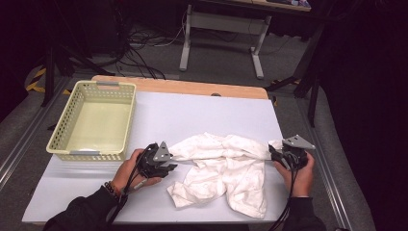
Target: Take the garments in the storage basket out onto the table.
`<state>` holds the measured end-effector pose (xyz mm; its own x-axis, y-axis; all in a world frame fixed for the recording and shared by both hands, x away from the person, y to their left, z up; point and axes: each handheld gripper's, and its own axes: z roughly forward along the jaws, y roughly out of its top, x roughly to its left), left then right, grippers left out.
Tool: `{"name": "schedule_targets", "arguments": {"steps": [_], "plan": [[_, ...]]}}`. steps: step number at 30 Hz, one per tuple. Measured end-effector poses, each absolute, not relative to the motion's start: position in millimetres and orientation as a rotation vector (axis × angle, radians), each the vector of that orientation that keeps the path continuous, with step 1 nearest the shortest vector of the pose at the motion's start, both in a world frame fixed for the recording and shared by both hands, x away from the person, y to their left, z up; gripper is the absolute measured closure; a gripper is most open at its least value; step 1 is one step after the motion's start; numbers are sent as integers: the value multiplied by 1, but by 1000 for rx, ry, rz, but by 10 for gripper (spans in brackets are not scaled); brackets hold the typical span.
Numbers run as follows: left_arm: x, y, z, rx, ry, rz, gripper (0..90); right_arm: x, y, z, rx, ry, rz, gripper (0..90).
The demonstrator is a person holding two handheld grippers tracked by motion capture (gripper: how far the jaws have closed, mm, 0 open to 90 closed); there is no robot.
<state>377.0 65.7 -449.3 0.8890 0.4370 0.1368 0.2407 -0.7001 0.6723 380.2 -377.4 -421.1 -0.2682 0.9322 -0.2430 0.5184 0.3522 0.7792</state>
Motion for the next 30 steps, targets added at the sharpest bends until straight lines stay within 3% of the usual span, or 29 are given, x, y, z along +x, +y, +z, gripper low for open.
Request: {"name": "schedule_targets", "arguments": {"steps": [3,4,9,12,27,29,30], "plan": [[383,59,-455,2402,516,393,758,390,-379,-431,1268,1966,731,554],[385,58,-455,2398,505,375,863,394,-381,-437,1265,1984,673,605],[390,58,-455,2394,524,333,899,395,-390,-444,1309,1967,697,730],[388,60,-452,2387,542,356,900,393,-396,-444,1332,1941,746,868],[363,102,-410,2218,534,468,900,362,-428,-415,1446,1564,892,888],[363,104,-409,2218,531,464,900,358,-434,-413,1488,1524,863,848],[363,104,-408,2220,528,463,900,356,-435,-412,1500,1508,846,784]]}}
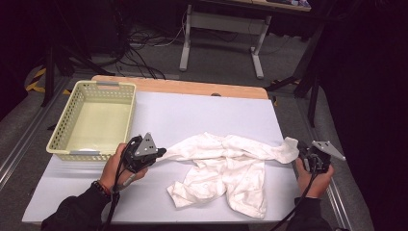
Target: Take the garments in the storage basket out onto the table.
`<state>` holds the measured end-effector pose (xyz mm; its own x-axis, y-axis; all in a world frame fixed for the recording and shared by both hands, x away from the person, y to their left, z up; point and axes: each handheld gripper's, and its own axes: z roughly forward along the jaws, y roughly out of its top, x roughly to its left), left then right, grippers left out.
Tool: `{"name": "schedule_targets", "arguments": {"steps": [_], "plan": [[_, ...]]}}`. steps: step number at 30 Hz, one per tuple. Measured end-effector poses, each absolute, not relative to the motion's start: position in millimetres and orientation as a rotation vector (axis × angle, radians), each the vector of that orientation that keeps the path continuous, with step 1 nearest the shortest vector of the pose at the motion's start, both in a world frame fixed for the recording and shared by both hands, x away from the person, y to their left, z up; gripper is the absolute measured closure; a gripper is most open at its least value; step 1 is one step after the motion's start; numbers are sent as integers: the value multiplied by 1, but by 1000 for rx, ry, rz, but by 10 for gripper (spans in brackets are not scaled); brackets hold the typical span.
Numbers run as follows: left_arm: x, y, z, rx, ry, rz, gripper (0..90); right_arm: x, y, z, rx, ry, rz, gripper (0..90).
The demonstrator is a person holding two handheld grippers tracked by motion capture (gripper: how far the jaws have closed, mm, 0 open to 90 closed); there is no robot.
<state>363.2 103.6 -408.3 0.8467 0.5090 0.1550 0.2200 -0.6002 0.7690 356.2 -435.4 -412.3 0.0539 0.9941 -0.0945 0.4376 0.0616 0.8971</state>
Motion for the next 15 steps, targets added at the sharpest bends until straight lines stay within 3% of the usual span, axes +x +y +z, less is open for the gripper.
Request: {"name": "schedule_targets", "arguments": {"steps": [3,5,9,11,15], "plan": [[361,102,-407,2218,509,459,900,353,-437,-409,1517,1490,838,746],[360,100,-406,2218,492,464,900,351,-433,-405,1513,1487,840,635],[358,94,-410,2241,444,408,890,352,-417,-401,1414,1570,931,624],[357,85,-419,2303,428,389,818,358,-393,-404,1334,1737,1001,612],[362,76,-430,2352,428,382,778,367,-358,-417,1225,1952,1017,594]]}}
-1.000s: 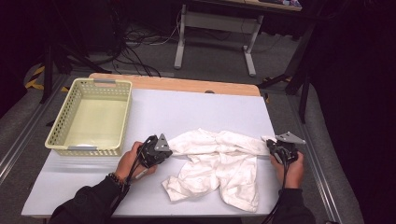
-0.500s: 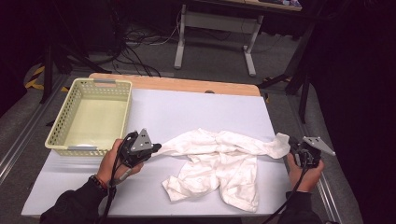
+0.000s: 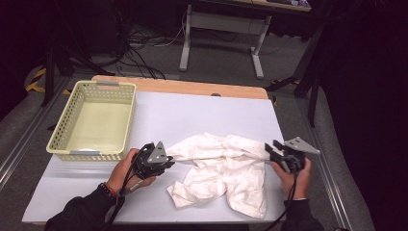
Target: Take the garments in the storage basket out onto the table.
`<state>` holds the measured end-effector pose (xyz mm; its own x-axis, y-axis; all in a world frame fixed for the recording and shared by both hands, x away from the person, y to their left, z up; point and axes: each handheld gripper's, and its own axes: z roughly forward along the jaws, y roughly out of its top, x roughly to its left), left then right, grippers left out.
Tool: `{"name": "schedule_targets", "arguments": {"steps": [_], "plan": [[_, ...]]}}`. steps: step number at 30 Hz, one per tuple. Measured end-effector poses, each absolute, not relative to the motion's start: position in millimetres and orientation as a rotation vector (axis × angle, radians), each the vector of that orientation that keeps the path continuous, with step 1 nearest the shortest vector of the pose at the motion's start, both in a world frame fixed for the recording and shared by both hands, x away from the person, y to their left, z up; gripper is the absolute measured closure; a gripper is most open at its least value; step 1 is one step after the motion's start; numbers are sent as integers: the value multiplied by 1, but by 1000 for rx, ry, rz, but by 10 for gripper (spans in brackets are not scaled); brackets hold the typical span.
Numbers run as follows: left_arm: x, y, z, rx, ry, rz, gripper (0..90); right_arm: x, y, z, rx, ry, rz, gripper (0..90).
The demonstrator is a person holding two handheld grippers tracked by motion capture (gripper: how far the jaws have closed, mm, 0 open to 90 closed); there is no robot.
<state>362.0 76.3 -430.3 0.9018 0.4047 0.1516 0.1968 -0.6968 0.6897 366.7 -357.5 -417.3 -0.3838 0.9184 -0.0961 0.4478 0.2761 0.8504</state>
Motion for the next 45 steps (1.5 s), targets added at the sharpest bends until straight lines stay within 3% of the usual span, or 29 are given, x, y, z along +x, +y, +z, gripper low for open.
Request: {"name": "schedule_targets", "arguments": {"steps": [10,11,15,16,27,35,37,41,45], "plan": [[394,58,-455,2388,501,292,675,373,-317,-435,1092,2187,977,506],[397,59,-455,2373,496,275,681,373,-317,-435,1096,2188,975,496],[406,60,-455,2369,515,263,879,375,-319,-437,1122,2174,992,468],[407,61,-454,2370,520,254,892,374,-319,-437,1122,2172,990,467],[375,92,-387,2166,427,303,898,372,-322,-433,1107,2144,981,453],[361,112,-373,2150,422,352,841,371,-323,-431,1105,2133,983,448],[357,114,-377,2179,429,369,769,371,-324,-432,1110,2134,977,445],[346,115,-398,2245,416,329,713,372,-326,-433,1122,2134,976,438],[344,108,-429,2347,428,280,737,374,-326,-435,1127,2152,969,429]]}}
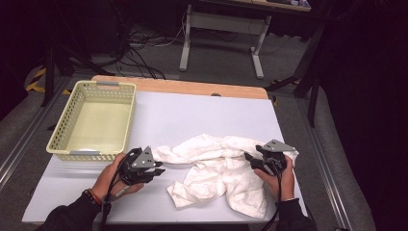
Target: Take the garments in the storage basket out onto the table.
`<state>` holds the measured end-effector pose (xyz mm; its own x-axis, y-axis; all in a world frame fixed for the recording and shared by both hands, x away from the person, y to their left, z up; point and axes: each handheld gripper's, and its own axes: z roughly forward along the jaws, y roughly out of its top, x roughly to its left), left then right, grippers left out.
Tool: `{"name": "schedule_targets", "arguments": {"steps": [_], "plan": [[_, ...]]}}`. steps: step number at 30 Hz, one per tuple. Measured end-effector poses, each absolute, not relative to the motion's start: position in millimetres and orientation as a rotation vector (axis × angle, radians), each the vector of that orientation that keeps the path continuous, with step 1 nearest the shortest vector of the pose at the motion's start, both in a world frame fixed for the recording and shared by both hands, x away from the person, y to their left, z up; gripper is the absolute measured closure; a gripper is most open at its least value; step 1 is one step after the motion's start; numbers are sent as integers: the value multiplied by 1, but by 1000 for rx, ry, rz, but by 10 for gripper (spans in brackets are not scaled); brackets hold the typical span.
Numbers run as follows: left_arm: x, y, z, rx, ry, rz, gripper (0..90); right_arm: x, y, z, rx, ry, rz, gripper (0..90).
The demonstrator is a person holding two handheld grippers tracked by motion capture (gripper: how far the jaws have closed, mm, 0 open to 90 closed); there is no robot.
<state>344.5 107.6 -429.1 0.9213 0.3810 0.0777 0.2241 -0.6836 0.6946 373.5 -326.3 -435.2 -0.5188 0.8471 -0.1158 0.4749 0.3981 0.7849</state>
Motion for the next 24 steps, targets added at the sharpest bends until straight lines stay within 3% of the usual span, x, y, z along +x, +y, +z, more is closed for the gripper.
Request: {"name": "schedule_targets", "arguments": {"steps": [5,12,13,15,18,24], "plan": [[365,99,-454,2331,568,280,719,374,-323,-436,1110,2163,960,416],[377,103,-461,2289,627,255,688,375,-326,-437,1127,2160,957,401],[377,103,-461,2283,643,255,697,375,-326,-437,1126,2161,955,399],[379,103,-462,2282,638,291,825,375,-326,-438,1129,2165,954,395],[379,103,-460,2312,624,317,895,376,-324,-439,1126,2174,951,393],[365,116,-440,2273,545,306,900,375,-326,-439,1115,2171,953,390]]}}
